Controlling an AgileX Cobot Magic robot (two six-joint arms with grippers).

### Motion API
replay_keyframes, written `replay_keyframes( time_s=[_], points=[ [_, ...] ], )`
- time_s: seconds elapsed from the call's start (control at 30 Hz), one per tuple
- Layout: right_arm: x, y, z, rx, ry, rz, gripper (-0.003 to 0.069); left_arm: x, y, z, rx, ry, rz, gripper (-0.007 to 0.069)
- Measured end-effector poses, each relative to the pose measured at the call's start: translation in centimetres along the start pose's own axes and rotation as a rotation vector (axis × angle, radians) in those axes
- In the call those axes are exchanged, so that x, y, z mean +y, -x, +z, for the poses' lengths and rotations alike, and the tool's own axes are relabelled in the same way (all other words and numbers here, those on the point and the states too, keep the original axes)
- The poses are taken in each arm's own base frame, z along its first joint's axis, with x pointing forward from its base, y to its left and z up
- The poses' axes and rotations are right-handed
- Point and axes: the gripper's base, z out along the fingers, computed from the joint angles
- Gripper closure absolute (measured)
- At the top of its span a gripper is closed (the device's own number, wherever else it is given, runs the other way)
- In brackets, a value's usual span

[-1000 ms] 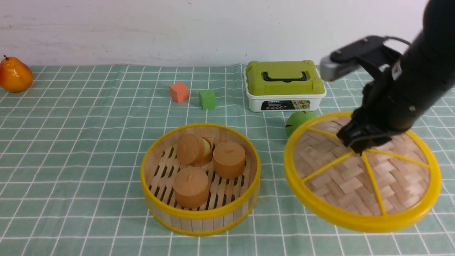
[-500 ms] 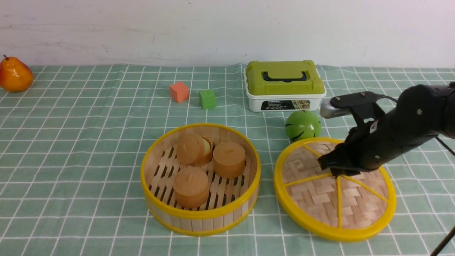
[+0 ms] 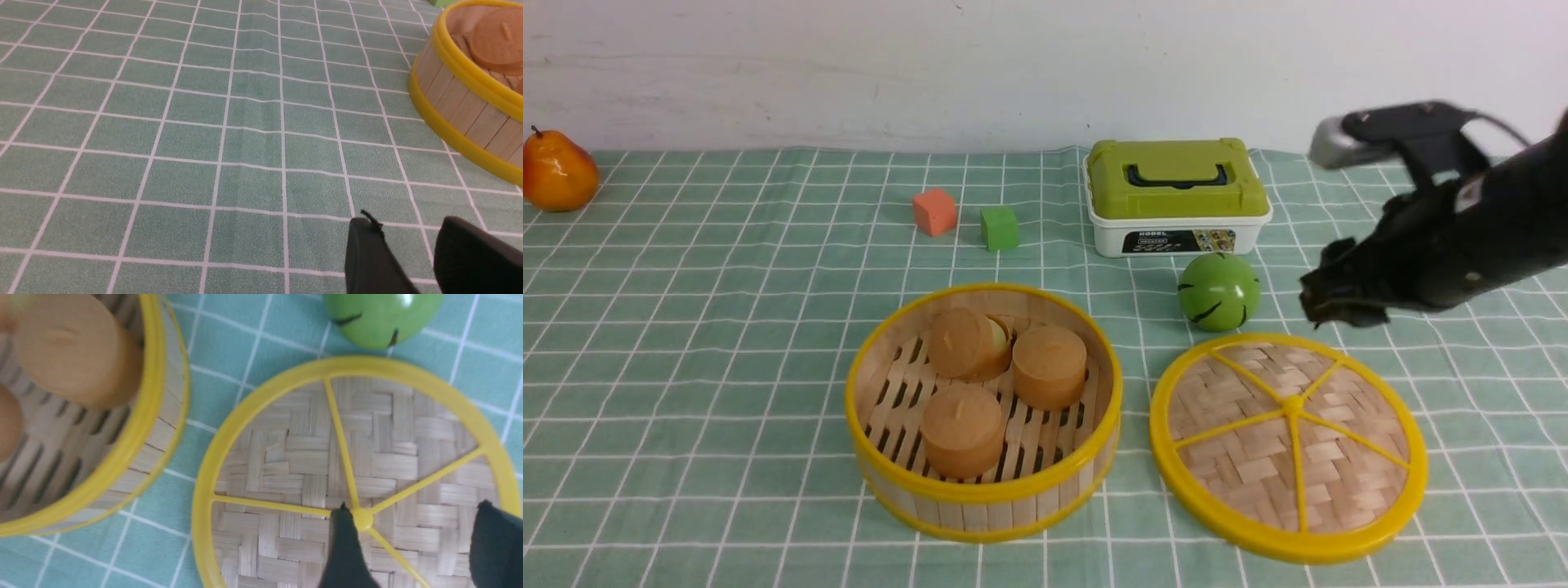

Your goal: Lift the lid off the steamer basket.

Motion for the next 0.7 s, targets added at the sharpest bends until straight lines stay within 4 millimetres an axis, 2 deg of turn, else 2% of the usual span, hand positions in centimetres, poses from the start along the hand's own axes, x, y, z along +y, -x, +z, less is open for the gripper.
replay_keyframes(
  time_s=[0.03, 0.1, 0.13, 0.17, 0.23, 0.27, 0.3, 0.37, 0.47, 0.7],
  points=[
    [0.3, 0.1, -2.5, -0.058, 0.003, -0.011, 0.0321, 0.0, 0.0, 0.0, 0.0, 0.0, 0.0, 0.0386],
    [1.0, -1.0, -7.5, -0.168, 0.007, -0.029, 0.0416, 0.0, 0.0, 0.0, 0.0, 0.0, 0.0, 0.0386],
    [1.0, -1.1, -7.8, -0.174, 0.007, -0.03, 0.0424, 0.0, 0.0, 0.0, 0.0, 0.0, 0.0, 0.0386],
    [1.2, -2.4, -9.6, -0.205, 0.008, -0.036, 0.0484, 0.0, 0.0, 0.0, 0.0, 0.0, 0.0, 0.0386],
    [1.4, -4.7, -11.7, -0.233, 0.007, -0.047, 0.0583, 0.0, 0.0, 0.0, 0.0, 0.0, 0.0, 0.0386],
    [1.4, -5.5, -12.2, -0.241, 0.007, -0.049, 0.0617, 0.0, 0.0, 0.0, 0.0, 0.0, 0.0, 0.0386],
    [1.4, -5.7, -12.4, -0.242, 0.006, -0.05, 0.0617, 0.0, 0.0, 0.0, 0.0, 0.0, 0.0, 0.0386],
    [1.4, -8.1, -13.7, -0.264, -0.002, -0.062, 0.0673, 0.0, 0.0, 0.0, 0.0, 0.0, 0.0, 0.0386],
    [1.4, -9.7, -14.4, -0.282, -0.008, -0.071, 0.068, 0.0, 0.0, 0.0, 0.0, 0.0, 0.0, 0.0386],
    [1.5, -11.0, -15.4, -0.28, -0.011, -0.082, 0.0678, 0.0, 0.0, 0.0, 0.0, 0.0, 0.0, 0.0386]
  ],
)
